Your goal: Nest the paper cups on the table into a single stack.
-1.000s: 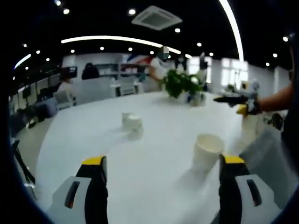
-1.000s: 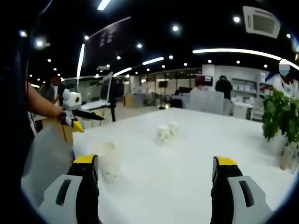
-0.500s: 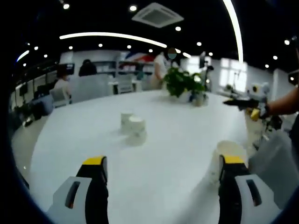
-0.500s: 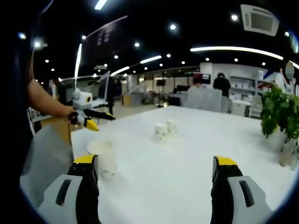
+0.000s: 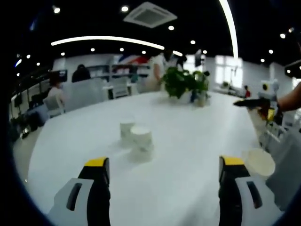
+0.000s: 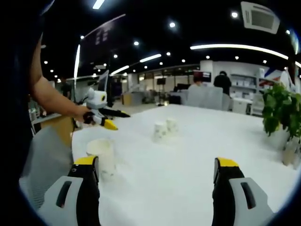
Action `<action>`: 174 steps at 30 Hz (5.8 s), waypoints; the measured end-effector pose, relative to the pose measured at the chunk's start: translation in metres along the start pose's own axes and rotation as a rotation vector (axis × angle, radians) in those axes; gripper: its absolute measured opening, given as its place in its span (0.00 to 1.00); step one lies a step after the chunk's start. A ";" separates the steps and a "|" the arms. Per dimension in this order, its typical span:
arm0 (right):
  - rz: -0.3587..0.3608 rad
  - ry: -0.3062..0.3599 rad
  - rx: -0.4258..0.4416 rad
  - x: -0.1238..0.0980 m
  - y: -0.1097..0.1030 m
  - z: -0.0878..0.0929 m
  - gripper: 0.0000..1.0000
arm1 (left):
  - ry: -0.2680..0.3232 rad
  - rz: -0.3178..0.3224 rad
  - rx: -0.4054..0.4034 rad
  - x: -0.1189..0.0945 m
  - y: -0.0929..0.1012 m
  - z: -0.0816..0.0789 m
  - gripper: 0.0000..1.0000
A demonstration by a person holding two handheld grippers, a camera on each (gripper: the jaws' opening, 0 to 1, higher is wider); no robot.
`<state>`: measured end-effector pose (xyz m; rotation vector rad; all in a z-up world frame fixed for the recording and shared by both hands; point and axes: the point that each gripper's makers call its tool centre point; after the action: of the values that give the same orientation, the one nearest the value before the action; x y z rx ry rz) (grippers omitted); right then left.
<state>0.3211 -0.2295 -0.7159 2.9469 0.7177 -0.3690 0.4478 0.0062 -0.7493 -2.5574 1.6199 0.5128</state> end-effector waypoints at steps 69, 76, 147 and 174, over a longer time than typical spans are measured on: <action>0.014 -0.042 0.027 0.016 0.018 0.015 1.00 | -0.120 0.195 0.152 0.113 -0.059 -0.019 0.38; 0.006 -0.034 0.019 0.018 0.014 0.010 1.00 | -0.094 0.213 0.144 0.104 -0.057 -0.039 0.38; -0.105 0.150 -0.080 0.012 -0.031 -0.097 0.94 | 0.035 0.416 0.271 -0.009 0.097 -0.158 0.37; -0.321 0.161 -0.020 0.002 -0.097 -0.139 0.74 | 0.121 0.401 0.266 -0.051 0.155 -0.178 0.37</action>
<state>0.3078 -0.1227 -0.5843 2.8644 1.2129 -0.1437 0.3328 -0.0598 -0.5479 -2.1175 2.0957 0.1489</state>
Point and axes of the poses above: the point that each gripper's makers call its tool centre point, and the gripper's own axes: x roughly forward along the fingers, y roughly to its right, z roughly out of its underside, and after that the axes turned 14 degrees about z, right-handed
